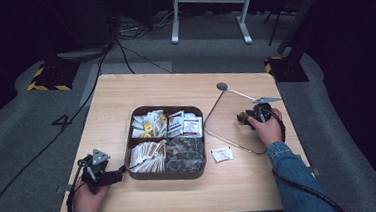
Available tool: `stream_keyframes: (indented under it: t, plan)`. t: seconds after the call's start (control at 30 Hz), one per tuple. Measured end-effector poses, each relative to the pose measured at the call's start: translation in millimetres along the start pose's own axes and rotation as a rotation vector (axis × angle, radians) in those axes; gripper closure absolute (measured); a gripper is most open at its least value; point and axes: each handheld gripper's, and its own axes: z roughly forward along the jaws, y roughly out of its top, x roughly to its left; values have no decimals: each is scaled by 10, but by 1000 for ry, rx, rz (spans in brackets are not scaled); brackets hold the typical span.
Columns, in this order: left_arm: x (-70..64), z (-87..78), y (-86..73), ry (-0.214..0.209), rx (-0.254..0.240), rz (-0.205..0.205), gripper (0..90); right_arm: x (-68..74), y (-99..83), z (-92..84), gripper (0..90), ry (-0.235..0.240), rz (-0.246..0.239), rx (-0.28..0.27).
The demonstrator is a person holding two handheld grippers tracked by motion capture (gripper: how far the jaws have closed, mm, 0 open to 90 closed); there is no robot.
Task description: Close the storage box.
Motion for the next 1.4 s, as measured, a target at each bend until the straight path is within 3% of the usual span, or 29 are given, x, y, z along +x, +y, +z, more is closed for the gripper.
stream_keyframes:
  t: [0.07,0.37,1.07,1.17,1.4]
  plan:
    - [0,0,0,0,0,0,190,6,-13,29,483,-11,-11,11]
    - [-1,0,0,0,0,0,191,100,-74,67,587,-77,-70,-38]
    - [0,0,0,0,0,0,190,70,-73,56,590,-56,-37,-40]
    - [0,0,0,0,0,0,190,52,-49,35,591,-54,-39,-17]
    - [-1,0,0,0,0,0,191,22,82,-111,591,-29,-26,-46]
